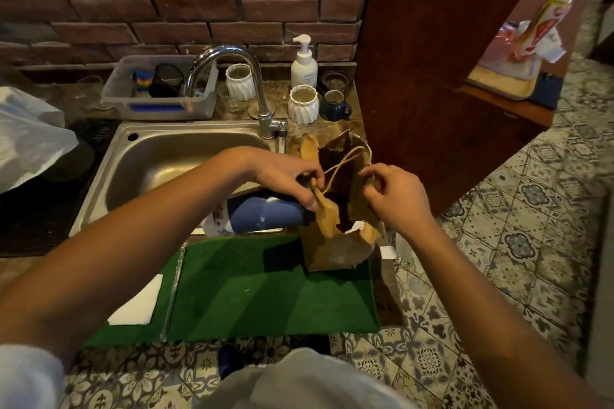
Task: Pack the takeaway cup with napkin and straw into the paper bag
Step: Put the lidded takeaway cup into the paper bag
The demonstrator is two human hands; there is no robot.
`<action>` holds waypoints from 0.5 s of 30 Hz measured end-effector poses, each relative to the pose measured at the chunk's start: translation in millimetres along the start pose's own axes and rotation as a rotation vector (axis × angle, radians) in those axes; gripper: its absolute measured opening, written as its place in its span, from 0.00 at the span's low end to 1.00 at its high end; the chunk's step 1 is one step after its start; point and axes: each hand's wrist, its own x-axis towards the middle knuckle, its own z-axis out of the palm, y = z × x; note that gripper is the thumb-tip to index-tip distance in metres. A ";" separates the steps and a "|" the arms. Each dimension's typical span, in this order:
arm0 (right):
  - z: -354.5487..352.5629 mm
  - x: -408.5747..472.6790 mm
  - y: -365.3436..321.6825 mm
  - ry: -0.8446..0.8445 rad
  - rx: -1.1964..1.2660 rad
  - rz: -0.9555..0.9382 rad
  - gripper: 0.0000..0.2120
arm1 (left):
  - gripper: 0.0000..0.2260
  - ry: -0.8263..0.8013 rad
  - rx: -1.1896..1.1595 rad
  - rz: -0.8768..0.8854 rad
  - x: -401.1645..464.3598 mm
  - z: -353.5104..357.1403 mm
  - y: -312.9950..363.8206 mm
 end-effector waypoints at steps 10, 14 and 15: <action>1.2 -4.0 -1.5 0.065 -0.173 0.000 0.12 | 0.27 0.225 -0.222 0.017 -40.9 38.2 -28.3; 1.5 -1.4 -19.2 0.038 -0.244 -0.029 0.13 | 0.34 0.210 -0.206 0.078 -45.6 38.8 -17.7; 0.2 -1.3 -23.3 0.037 -0.244 -0.026 0.14 | 0.35 0.217 -0.214 0.089 -49.8 37.9 -16.4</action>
